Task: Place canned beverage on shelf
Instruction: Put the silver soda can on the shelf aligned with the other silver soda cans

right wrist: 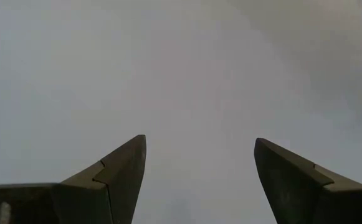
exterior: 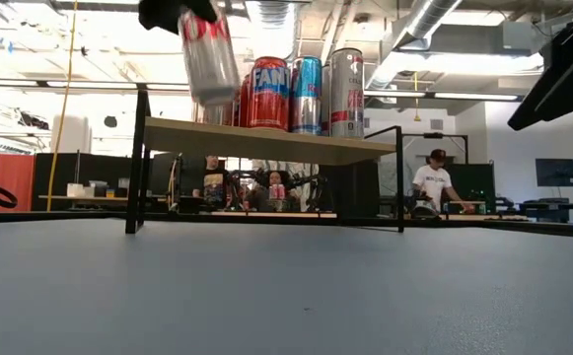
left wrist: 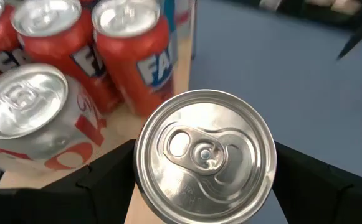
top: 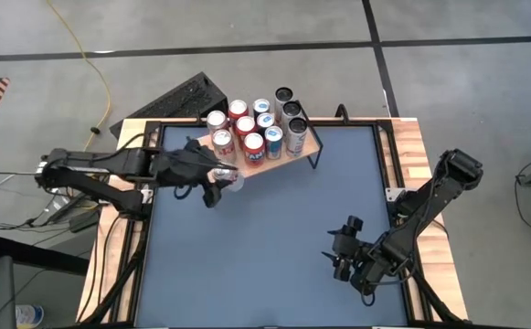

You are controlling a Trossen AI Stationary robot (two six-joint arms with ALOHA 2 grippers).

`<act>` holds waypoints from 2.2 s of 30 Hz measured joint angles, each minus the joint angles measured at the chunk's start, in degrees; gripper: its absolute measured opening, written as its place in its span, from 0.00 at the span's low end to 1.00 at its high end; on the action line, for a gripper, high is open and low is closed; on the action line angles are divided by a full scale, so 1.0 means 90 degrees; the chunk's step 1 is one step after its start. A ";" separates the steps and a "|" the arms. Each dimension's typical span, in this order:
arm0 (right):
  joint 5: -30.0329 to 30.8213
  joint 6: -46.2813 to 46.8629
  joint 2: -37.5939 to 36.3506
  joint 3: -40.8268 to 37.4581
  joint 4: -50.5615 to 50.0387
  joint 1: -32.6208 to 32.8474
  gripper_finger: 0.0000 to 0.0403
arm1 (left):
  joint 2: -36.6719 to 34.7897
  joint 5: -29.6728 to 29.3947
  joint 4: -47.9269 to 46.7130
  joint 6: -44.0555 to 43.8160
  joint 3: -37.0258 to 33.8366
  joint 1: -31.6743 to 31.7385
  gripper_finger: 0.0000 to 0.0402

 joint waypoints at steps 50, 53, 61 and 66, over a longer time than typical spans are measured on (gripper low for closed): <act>-0.0180 0.0010 0.0000 0.0000 -0.0158 0.0008 0.73 | 0.0662 0.0611 -0.0516 0.0932 0.0684 0.1135 0.85; -0.0180 0.0011 0.0000 0.0000 -0.0158 0.0008 0.73 | 0.0661 0.0501 -0.0496 0.1023 0.0832 0.1135 0.85; -0.0182 0.0024 0.0000 0.0000 -0.0158 0.0010 0.73 | 0.0664 0.0392 -0.0633 0.1007 0.1120 0.1135 0.85; -0.0182 0.0047 -0.0002 0.0000 -0.0158 0.0010 0.73 | 0.0662 -0.0024 -0.0943 0.1173 0.1796 0.1048 0.85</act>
